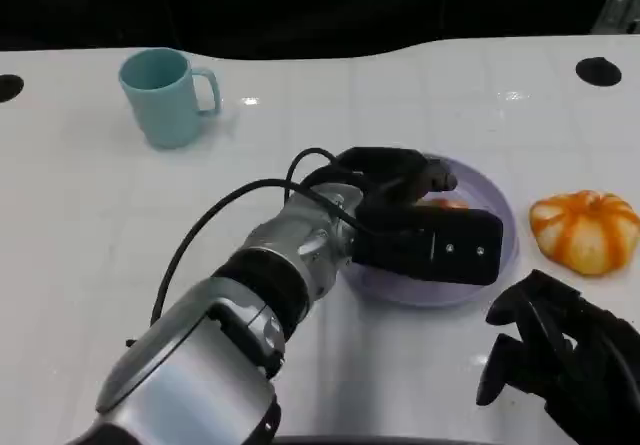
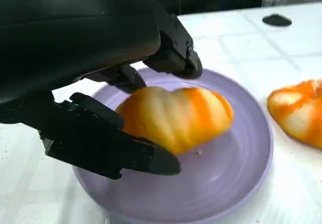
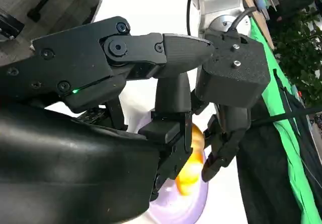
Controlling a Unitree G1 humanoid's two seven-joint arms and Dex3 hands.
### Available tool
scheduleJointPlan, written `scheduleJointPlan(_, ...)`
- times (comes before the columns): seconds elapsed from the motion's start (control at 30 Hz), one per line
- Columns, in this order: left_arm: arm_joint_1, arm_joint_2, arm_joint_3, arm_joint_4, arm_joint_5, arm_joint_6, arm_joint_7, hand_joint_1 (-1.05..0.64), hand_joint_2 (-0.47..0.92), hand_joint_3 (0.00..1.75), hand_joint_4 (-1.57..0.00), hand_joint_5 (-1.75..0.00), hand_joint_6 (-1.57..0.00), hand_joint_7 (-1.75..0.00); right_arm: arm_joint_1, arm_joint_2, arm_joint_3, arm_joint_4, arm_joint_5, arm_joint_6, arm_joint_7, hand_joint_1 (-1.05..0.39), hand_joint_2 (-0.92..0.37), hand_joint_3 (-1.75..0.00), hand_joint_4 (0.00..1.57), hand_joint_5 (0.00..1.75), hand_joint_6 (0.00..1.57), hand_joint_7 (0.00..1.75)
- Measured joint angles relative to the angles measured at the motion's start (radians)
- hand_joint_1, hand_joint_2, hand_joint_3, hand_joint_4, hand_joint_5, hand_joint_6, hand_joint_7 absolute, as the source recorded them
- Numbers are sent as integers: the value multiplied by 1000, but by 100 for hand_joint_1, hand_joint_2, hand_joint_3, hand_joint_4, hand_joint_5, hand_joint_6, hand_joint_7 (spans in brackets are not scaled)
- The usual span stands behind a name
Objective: Grasp the bread from the table and place it into the plate.
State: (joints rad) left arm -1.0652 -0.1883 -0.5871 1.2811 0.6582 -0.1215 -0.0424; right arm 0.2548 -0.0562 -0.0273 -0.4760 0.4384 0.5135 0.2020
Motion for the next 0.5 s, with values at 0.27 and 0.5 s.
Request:
scheduleJointPlan(0.27, -14, 28, 8, 6, -11, 11, -176, -94, 92, 47, -5, -2, -12, -2, 0, 0, 0, 1, 1, -2, 2, -44, -92, -39, 64, 175, 49, 161)
scheduleJointPlan(0.5, -15, 63, 62, -25, -50, -31, -180, -91, 92, 48, -9, -4, -14, -2, 0, 0, -1, 5, 0, -12, 6, -44, -92, -40, 63, 175, 48, 161)
